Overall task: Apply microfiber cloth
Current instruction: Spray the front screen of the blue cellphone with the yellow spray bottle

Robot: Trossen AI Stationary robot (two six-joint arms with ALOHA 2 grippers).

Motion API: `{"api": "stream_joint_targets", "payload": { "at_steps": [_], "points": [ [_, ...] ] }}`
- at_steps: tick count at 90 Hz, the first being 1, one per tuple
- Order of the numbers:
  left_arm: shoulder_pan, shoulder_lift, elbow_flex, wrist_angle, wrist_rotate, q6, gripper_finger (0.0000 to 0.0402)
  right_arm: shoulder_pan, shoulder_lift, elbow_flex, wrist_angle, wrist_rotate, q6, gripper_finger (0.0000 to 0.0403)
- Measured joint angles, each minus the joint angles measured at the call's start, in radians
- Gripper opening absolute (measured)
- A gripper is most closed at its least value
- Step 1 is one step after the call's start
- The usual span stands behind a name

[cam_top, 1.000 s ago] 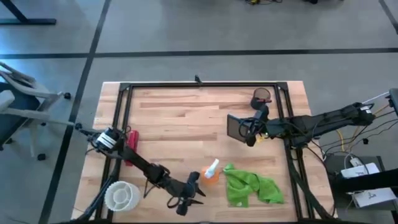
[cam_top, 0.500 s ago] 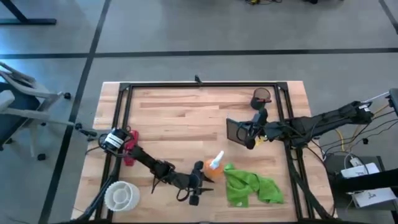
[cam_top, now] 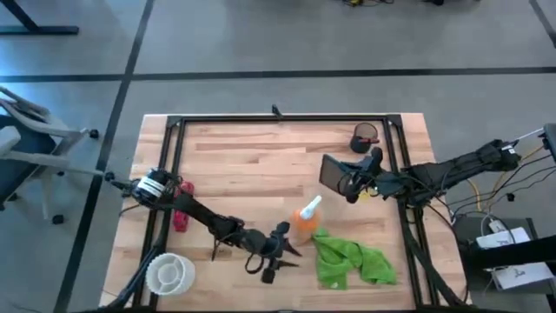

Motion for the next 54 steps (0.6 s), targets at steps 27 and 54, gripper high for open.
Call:
{"api": "stream_joint_targets", "payload": {
  "at_steps": [27, 54],
  "points": [
    [0.141, -0.34, -0.058, -0.318, 0.041, 0.101, 0.0164, -0.005, -0.091, 0.0, -0.024, -0.079, -0.034, 0.0008],
    [0.443, -0.4, -0.077, -0.291, 0.417, 0.11, 0.0235, -0.005, -0.096, 0.0, -0.012, -0.102, -0.05, 0.0008]
  ]
}}
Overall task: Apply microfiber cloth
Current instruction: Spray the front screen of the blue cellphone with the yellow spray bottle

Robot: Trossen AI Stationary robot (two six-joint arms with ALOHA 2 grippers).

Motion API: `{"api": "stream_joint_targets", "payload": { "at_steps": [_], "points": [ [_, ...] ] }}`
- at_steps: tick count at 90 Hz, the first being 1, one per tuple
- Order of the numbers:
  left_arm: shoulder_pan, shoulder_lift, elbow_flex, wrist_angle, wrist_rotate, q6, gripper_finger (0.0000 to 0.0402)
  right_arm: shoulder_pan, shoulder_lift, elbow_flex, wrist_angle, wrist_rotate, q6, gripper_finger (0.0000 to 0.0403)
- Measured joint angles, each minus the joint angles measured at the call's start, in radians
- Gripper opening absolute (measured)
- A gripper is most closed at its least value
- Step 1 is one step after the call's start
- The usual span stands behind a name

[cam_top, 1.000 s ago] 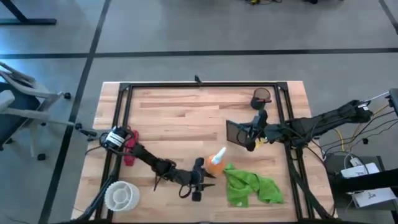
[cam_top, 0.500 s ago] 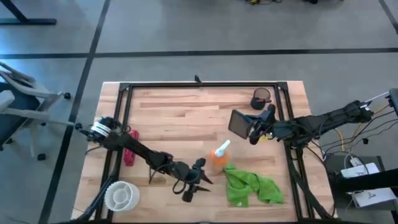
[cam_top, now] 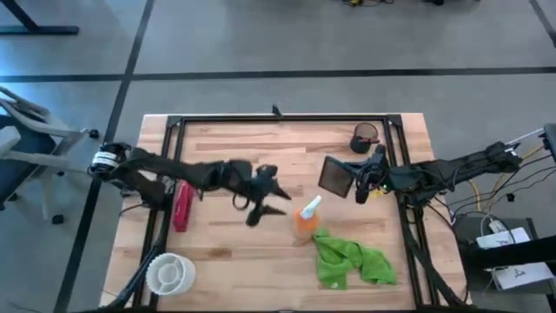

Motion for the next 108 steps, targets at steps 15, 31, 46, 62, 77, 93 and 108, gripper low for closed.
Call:
{"api": "stream_joint_targets", "payload": {
  "at_steps": [15, 31, 46, 62, 77, 93, 108],
  "points": [
    [0.051, 0.058, 0.001, 0.115, 0.116, 0.038, 0.0259, 0.0, -0.014, 0.0, 0.044, 0.028, -0.053, 0.0008],
    [0.06, 0.109, 0.008, 0.199, 0.159, 0.037, 0.0271, 0.0, -0.013, 0.0, 0.051, 0.038, -0.073, 0.0008],
    [0.061, 0.188, 0.107, 0.191, 0.256, 0.036, 0.0288, 0.0, -0.012, 0.0, 0.052, 0.054, -0.068, 0.0008],
    [0.081, 0.269, 0.233, 0.064, 0.324, 0.073, 0.031, 0.0, -0.012, 0.0, 0.051, 0.052, -0.034, 0.0008],
    [0.093, 0.317, 0.299, 0.03, 0.327, 0.109, 0.0318, 0.0, -0.005, 0.0, 0.047, 0.045, -0.02, 0.0008],
    [0.093, 0.35, 0.337, 0.026, 0.35, 0.121, 0.0316, 0.0, 0.002, 0.0, 0.046, 0.044, -0.018, 0.0008],
    [0.093, 0.339, 0.333, 0.027, 0.351, 0.122, 0.0316, 0.0, 0.003, 0.0, 0.045, 0.043, -0.018, 0.0008]
  ]
}}
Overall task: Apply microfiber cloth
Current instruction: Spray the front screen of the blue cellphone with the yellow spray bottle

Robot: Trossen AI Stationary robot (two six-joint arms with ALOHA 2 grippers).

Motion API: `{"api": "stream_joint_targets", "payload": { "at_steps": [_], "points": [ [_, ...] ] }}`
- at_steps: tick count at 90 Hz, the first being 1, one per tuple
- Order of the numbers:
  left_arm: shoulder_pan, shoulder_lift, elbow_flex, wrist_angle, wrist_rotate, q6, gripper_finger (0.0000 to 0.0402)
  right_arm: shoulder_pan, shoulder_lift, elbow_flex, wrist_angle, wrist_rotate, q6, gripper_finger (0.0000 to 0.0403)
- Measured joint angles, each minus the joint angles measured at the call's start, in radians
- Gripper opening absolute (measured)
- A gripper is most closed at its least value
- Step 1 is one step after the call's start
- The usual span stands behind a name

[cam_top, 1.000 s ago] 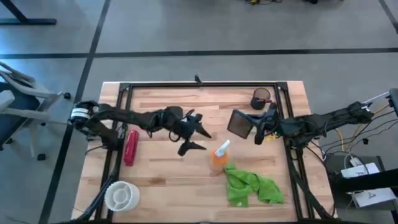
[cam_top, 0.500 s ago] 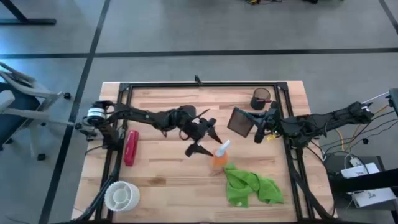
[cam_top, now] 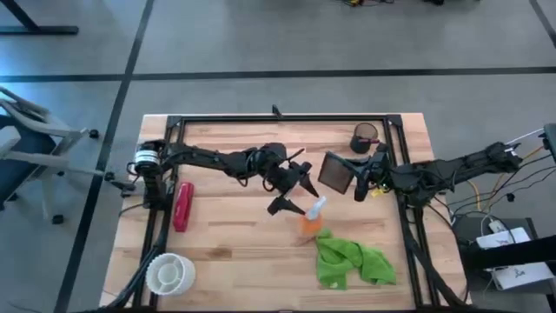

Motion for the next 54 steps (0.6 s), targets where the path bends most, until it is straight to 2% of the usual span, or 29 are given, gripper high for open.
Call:
{"api": "stream_joint_targets", "payload": {
  "at_steps": [29, 54],
  "points": [
    [-0.061, -0.005, 0.002, 0.017, -0.034, 0.052, 0.0316, 0.0, 0.0, 0.0, -0.008, -0.02, 0.0, 0.0008],
    [-0.058, -0.005, 0.016, 0.018, -0.184, 0.057, 0.0324, 0.0, 0.006, 0.0, -0.008, -0.018, 0.016, 0.0008]
  ]
}}
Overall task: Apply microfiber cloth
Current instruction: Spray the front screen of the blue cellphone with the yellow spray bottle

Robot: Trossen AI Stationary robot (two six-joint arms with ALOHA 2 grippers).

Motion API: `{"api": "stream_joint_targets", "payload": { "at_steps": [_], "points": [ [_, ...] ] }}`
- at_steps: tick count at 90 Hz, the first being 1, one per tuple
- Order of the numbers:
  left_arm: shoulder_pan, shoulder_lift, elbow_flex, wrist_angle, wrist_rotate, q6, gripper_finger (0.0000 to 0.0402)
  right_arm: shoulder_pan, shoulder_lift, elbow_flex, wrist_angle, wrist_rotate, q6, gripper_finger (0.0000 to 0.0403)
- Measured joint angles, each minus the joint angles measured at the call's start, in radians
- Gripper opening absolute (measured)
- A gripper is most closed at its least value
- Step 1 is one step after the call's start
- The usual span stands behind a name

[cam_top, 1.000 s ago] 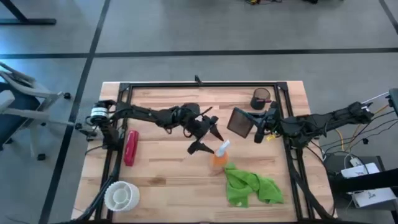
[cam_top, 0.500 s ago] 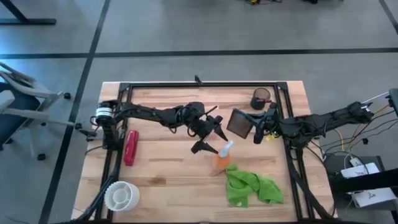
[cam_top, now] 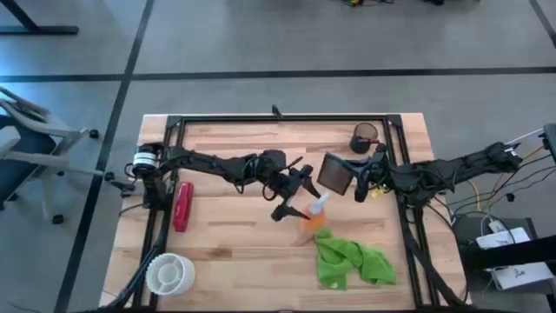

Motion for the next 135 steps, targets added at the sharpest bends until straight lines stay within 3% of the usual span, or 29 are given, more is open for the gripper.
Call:
{"api": "stream_joint_targets", "payload": {
  "at_steps": [47, 76, 95, 135],
  "points": [
    [-0.056, 0.0, -0.003, 0.003, -0.012, -0.076, 0.0319, 0.0, 0.012, 0.0, -0.024, -0.001, 0.019, 0.0008],
    [-0.073, -0.014, -0.002, -0.019, -0.077, -0.144, 0.0316, 0.0, 0.012, 0.0, -0.025, -0.006, 0.018, 0.0008],
    [-0.076, -0.015, -0.002, -0.019, -0.21, -0.146, 0.0311, 0.0, 0.012, 0.0, -0.025, -0.006, 0.018, 0.0008],
    [-0.122, -0.015, -0.003, 0.037, -0.212, -0.144, 0.0307, 0.0, 0.012, 0.0, -0.025, -0.007, 0.018, 0.0008]
  ]
}}
